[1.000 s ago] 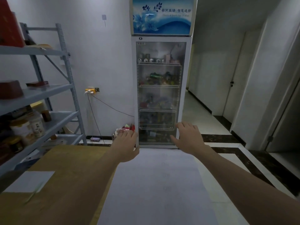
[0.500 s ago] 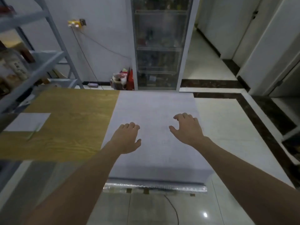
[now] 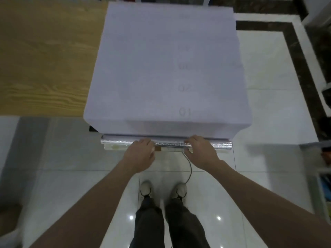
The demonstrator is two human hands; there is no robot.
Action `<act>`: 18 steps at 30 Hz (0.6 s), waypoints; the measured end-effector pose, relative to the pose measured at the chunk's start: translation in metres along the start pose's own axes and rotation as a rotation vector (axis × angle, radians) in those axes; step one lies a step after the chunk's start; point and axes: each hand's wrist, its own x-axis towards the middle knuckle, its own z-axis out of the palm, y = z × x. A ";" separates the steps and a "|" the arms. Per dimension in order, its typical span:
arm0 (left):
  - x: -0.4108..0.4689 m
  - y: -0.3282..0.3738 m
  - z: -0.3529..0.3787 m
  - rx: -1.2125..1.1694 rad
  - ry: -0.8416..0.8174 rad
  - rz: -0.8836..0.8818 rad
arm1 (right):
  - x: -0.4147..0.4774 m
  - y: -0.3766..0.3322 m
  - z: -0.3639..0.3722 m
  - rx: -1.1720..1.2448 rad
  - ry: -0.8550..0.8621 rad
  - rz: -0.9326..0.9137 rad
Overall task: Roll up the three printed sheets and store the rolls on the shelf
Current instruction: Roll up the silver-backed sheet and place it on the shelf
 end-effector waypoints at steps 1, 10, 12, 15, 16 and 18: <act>0.001 -0.004 0.016 0.007 -0.024 -0.022 | 0.001 0.007 0.016 -0.020 -0.021 -0.003; 0.018 -0.028 0.112 0.155 0.069 -0.102 | 0.018 0.045 0.109 -0.238 0.134 -0.119; 0.026 -0.029 0.118 0.188 0.098 -0.131 | 0.022 0.048 0.116 -0.270 0.149 -0.108; 0.034 -0.030 0.126 0.245 0.137 -0.173 | 0.025 0.049 0.126 -0.306 0.197 -0.067; 0.035 -0.031 0.129 0.251 0.146 -0.183 | 0.025 0.049 0.129 -0.312 0.212 -0.057; 0.033 -0.034 0.136 0.242 0.167 -0.183 | 0.026 0.051 0.136 -0.296 0.239 -0.047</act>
